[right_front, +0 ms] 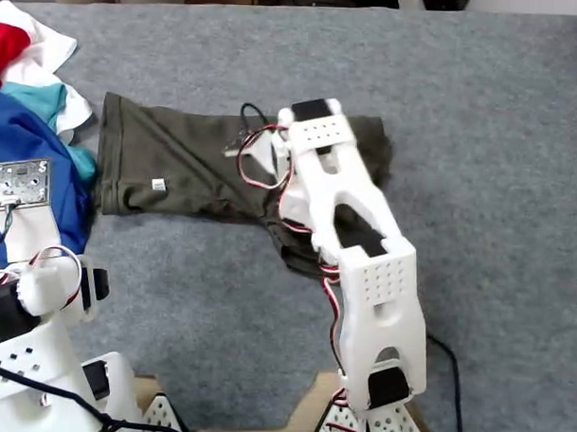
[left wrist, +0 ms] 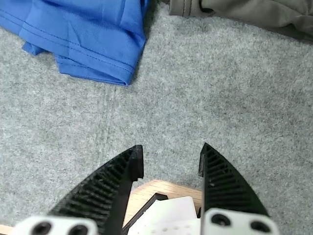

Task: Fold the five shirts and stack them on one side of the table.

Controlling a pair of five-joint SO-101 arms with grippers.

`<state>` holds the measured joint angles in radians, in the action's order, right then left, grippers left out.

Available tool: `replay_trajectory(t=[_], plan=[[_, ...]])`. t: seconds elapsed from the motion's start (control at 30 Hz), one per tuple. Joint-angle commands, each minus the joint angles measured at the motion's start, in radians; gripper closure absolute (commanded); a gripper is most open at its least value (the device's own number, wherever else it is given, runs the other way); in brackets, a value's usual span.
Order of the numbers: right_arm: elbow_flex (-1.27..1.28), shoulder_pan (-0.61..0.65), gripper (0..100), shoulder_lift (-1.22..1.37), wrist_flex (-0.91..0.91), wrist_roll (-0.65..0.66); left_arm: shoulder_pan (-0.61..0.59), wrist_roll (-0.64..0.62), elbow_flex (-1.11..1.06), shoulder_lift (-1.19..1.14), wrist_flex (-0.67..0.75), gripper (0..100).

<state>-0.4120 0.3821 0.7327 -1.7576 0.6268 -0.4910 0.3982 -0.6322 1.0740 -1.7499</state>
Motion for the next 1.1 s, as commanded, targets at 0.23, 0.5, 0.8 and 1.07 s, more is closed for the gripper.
replay_trajectory(t=[0.23, 0.5, 0.8, 1.07], plan=[[0.133, 0.117, 99.1, -0.012, 0.006, -0.009, -0.005, 0.009, 0.0, -0.001, -0.008, 80], [0.145, 0.137, 99.1, -0.061, -0.02, -0.026, -0.005, 0.009, 0.0, -0.001, -0.008, 80], [0.315, 0.116, 94.2, -0.512, -0.017, 0.114, -0.005, 0.009, 0.0, 0.004, -0.008, 80], [0.791, 0.027, 86.4, -0.881, 0.193, 0.35, -0.005, 0.009, 0.0, 0.007, -0.008, 80]])
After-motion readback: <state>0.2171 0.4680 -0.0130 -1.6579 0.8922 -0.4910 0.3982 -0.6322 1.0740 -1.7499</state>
